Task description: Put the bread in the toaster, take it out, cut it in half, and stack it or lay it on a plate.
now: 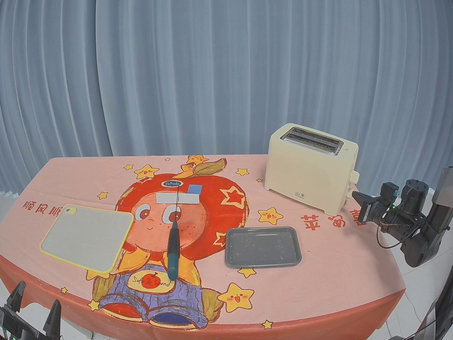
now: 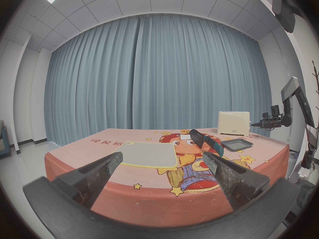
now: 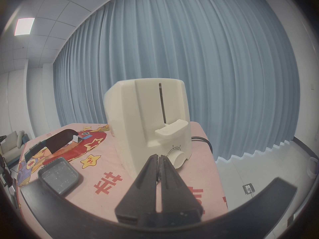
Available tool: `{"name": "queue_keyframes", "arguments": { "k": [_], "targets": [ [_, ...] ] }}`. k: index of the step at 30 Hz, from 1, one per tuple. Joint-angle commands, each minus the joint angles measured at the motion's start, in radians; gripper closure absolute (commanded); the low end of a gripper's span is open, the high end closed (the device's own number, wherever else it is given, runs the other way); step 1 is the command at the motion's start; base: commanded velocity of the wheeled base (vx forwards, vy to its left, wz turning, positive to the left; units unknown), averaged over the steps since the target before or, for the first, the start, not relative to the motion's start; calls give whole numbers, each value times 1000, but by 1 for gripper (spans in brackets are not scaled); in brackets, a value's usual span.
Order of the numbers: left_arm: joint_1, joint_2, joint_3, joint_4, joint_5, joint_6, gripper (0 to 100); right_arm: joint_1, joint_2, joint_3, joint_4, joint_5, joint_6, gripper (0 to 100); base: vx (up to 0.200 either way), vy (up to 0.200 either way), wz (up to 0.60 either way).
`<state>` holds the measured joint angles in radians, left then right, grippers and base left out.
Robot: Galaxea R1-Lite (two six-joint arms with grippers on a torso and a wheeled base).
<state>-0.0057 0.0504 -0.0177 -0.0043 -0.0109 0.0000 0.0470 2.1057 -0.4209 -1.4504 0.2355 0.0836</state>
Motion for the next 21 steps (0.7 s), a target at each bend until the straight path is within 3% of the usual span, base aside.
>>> {"name": "queue_keyframes", "arguments": {
  "k": [1, 21],
  "targets": [
    [0, 0, 18, 0, 0, 0, 0, -3, 36, -27, -1, 1, 2, 100, 0, 0, 0],
    [0, 0, 18, 0, 0, 0, 0, -18, 60, -50, -1, 1, 5, 100, 0, 0, 0]
  ]
}}
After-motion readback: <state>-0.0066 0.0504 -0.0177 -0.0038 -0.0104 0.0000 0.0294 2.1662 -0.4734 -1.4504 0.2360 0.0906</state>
